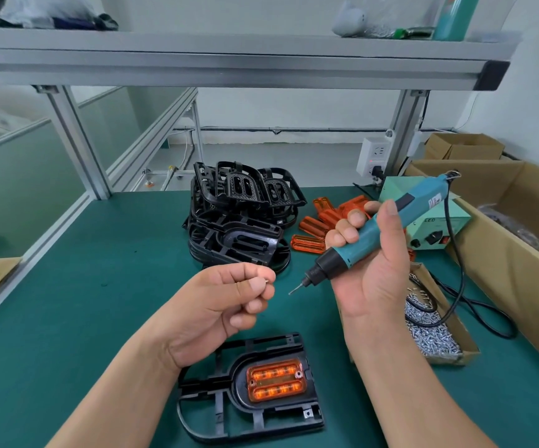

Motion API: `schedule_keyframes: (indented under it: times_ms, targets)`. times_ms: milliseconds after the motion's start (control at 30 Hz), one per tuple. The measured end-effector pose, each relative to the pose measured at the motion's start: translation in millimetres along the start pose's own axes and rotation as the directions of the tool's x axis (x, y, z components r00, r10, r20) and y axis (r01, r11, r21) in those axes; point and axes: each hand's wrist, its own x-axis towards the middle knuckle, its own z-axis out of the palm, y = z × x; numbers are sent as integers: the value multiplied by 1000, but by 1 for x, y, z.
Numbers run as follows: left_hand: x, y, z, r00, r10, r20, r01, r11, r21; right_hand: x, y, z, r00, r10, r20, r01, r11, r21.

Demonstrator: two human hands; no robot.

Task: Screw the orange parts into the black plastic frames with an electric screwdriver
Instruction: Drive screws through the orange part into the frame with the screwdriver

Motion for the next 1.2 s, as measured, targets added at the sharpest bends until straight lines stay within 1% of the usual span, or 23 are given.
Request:
schedule_keyframes:
  times_ms: [133, 300, 467, 633, 800, 1000, 1067, 1200]
  targets:
    - [-3, 1, 2, 1000, 0, 5, 0, 998, 62, -2, 1, 1, 1000, 10, 7, -10, 1000, -13]
    - [-3, 1, 4, 1000, 2, -29, 2, 993, 120, -3, 1, 2, 1000, 16, 3, -16, 1000, -1]
    - [-2, -2, 7, 994, 24, -102, 1, 973, 230, -2, 0, 3, 999, 32, -38, -31, 999, 7]
    - [-1, -5, 9, 994, 35, -107, 5, 936, 352, -2, -1, 4, 999, 26, -35, -25, 999, 25]
    - [-1, -8, 11, 996, 17, -93, 17, 936, 352, -3, -3, 5, 1000, 9, -12, -9, 999, 43]
    - [-1, -9, 10, 998, 8, -68, 9, 971, 240, -4, -2, 7, 1000, 13, 0, -13, 999, 32]
    - [-1, -10, 10, 998, 9, -60, 6, 971, 238, -5, -2, 7, 1000, 10, -1, -10, 999, 31]
    - [-1, -12, 9, 996, -15, -87, 36, 969, 243, -6, -3, 8, 1000, 5, 9, -6, 999, 38]
